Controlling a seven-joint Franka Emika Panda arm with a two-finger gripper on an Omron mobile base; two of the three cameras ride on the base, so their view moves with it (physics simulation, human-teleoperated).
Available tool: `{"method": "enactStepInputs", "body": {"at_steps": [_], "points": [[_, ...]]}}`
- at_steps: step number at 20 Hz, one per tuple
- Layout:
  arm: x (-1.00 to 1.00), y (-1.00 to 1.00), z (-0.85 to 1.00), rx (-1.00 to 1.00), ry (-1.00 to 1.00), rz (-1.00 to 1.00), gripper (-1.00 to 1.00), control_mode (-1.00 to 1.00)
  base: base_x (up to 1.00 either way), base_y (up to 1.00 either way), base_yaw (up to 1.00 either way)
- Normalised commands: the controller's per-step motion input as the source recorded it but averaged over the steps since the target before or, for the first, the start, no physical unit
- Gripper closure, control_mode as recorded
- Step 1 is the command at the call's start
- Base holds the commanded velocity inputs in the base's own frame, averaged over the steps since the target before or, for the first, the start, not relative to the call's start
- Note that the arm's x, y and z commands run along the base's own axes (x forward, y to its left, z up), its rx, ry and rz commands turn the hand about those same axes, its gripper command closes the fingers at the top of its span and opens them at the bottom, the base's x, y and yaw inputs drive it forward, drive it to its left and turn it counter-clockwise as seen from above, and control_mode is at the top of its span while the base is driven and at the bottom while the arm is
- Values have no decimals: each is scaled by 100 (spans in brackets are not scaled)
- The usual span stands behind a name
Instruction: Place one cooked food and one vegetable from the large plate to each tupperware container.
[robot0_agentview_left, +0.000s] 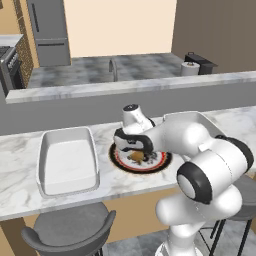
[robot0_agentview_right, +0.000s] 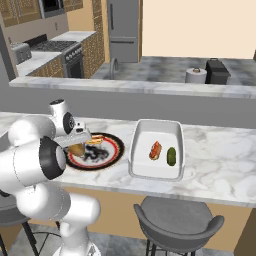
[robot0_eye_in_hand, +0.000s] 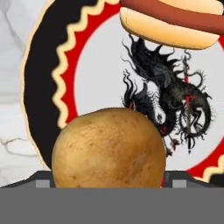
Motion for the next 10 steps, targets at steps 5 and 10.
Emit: {"method": "enactStepInputs", "body": {"at_steps": [5,10], "points": [[5,41,100,18,-4,-36,100,-100,0,0,0],[11,72,93,13,-2,-37,100,-100,0,0,0]]}}
